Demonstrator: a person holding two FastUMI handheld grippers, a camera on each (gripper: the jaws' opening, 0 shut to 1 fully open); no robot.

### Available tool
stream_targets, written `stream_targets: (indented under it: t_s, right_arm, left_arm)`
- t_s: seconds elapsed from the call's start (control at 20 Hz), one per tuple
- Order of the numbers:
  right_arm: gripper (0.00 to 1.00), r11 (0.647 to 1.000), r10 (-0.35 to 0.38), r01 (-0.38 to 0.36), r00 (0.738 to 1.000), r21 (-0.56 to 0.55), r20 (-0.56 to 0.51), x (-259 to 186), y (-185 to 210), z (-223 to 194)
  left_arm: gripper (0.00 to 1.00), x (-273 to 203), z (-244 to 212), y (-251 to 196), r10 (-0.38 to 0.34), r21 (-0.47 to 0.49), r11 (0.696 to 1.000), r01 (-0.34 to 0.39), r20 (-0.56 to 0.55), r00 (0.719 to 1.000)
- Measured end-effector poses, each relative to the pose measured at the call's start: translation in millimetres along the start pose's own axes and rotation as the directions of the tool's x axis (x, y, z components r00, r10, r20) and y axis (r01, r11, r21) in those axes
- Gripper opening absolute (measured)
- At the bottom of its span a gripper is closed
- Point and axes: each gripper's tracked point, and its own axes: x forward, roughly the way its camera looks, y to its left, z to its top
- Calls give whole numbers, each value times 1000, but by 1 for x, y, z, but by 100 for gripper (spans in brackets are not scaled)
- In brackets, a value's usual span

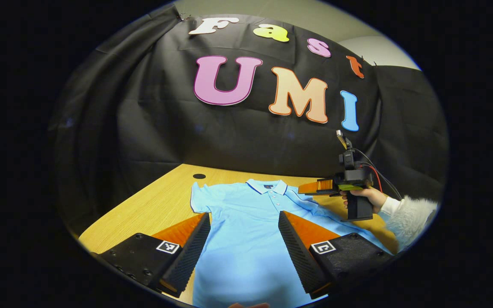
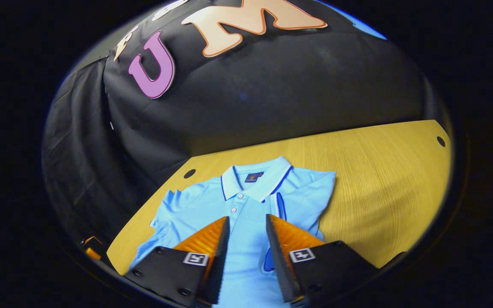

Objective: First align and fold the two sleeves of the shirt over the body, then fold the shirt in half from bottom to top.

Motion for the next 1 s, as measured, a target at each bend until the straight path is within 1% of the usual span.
stream_targets:
  t_s: [0.05,0.1,0.2,0.25,0.3,0.45,0.65,0.8,0.85,1.0]
  right_arm:
    - [75,1000,-1,1,1000,-12,2,-9,2,1]
    - [88,1000,9,-8,1000,-15,7,-15,7,-2]
    - [98,999,37,-37,999,-14,32,-34,17,-2]
    - [94,999,45,-44,998,-15,53,-44,19,-2]
    - [98,999,49,-47,996,-27,71,-55,21,-4]
    - [98,995,28,-16,991,-99,128,-93,16,-11]
    - [98,987,41,-6,977,-163,211,-145,19,-21]
    - [98,977,30,26,966,-212,255,-173,13,-33]
    - [98,975,21,40,964,-220,267,-180,10,-36]
    - [98,973,23,48,953,-224,301,-199,2,-43]
  left_arm:
    - [95,1,0,1,4,-1,1000,-4,-2,1000]
    - [95,2,-2,2,7,-2,1000,-7,-7,1000]
    - [95,2,-4,4,11,-3,1000,-11,-12,1000]
    - [95,2,-4,6,14,-1,1000,-14,-12,1000]
    - [95,2,-3,8,17,3,1000,-17,-11,1000]
    - [95,3,-3,15,28,-12,1000,-28,-12,1000]
    - [95,5,-5,27,59,-10,998,-60,-23,998]
    - [95,8,-11,34,76,-11,997,-77,-35,996]
    - [95,10,-13,36,83,-16,996,-83,-43,996]
    - [95,17,-23,41,108,-25,994,-110,-79,991]
